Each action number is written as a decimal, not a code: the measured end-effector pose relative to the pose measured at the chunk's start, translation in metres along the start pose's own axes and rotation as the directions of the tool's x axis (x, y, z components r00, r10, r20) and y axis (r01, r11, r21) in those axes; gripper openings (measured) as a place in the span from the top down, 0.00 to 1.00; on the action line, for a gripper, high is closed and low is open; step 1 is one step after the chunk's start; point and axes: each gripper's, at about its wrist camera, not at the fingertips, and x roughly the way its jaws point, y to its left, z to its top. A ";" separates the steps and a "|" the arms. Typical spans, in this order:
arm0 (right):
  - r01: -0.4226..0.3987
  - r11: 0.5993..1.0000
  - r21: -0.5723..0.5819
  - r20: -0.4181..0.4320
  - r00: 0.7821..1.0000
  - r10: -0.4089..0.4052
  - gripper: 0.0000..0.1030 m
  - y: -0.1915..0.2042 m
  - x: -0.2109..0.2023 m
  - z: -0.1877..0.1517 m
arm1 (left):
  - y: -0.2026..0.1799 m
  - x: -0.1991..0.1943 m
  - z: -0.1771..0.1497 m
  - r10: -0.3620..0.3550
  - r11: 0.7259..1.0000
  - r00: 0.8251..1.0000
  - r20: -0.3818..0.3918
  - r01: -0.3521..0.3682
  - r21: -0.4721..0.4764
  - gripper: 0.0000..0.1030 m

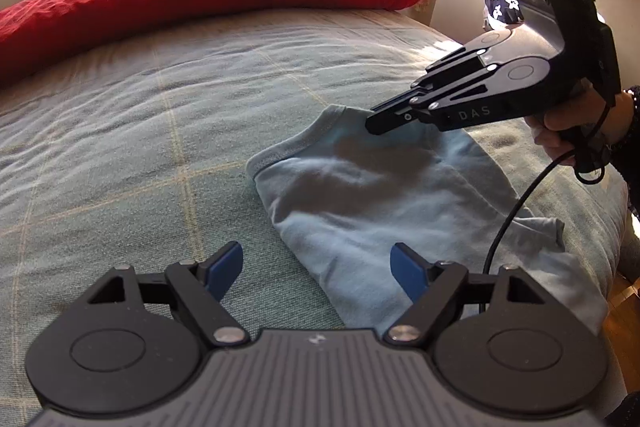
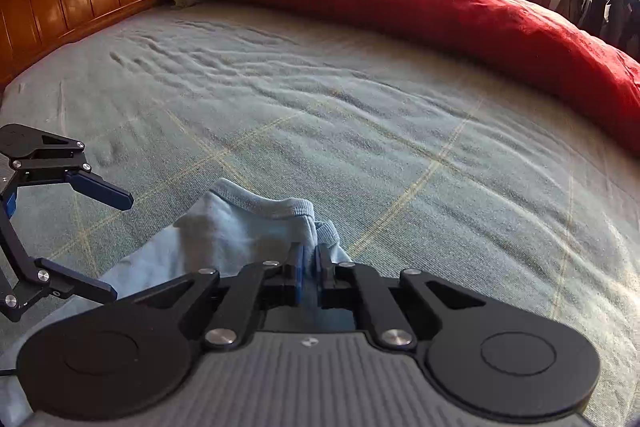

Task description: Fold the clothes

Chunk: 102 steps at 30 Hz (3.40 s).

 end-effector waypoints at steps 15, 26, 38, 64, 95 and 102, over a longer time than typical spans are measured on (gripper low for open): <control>-0.073 0.992 0.107 0.013 0.997 0.072 0.73 -0.025 -0.052 -0.007 | -0.013 0.007 0.031 -0.079 0.996 0.996 0.041 0.076 0.051 0.21; -0.049 0.977 0.207 -0.035 0.998 0.058 0.67 -0.026 -0.044 -0.059 | -0.020 0.061 0.038 -0.109 0.994 0.993 -0.045 0.110 0.009 0.22; 0.000 0.983 0.184 0.040 0.999 -0.008 0.55 0.029 -0.119 -0.067 | -0.058 -0.024 0.009 0.024 0.984 0.999 0.022 -0.027 0.176 0.20; -0.010 0.952 0.306 0.083 0.996 -0.016 0.39 0.135 -0.133 -0.159 | -0.129 -0.082 -0.073 0.073 0.975 0.996 0.056 -0.083 0.207 0.18; -0.123 0.955 0.269 0.076 0.991 0.106 0.34 0.180 -0.103 -0.139 | -0.044 -0.111 -0.103 0.361 0.932 0.932 -0.039 -0.362 -0.024 0.16; -0.169 0.976 0.138 0.130 0.980 0.152 0.31 0.211 -0.099 -0.099 | -0.034 -0.123 -0.109 0.384 0.921 0.923 -0.031 -0.385 -0.065 0.15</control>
